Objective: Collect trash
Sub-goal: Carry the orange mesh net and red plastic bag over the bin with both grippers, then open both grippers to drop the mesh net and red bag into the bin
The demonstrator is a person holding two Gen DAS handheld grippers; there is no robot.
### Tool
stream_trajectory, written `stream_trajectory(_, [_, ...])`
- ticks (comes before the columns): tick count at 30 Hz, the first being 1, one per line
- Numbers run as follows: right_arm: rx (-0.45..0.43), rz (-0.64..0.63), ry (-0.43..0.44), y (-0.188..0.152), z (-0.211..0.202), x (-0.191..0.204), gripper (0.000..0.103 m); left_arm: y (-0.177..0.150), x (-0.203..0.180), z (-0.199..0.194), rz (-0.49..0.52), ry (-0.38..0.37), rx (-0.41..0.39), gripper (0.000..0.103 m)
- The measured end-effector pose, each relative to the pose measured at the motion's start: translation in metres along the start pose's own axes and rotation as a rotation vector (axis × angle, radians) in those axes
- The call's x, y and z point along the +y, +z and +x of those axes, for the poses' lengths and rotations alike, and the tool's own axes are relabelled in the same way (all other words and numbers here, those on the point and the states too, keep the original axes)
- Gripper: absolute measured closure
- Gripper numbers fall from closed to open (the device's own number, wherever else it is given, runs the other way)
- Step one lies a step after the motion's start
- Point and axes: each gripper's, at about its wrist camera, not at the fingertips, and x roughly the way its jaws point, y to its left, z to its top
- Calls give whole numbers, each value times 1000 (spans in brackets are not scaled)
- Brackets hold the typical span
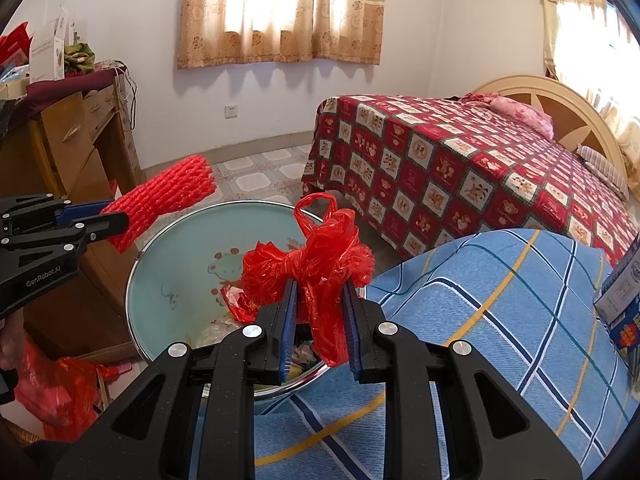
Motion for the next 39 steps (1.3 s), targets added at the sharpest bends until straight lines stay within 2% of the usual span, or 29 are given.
stream_trajectory(32, [-10, -3, -1, 1, -3, 2, 81, 2, -7, -3, 3, -14, -5, 82])
stream_trajectory(39, [-28, -6, 4, 5, -9, 0, 80, 5, -11, -8, 4, -31, -16, 79])
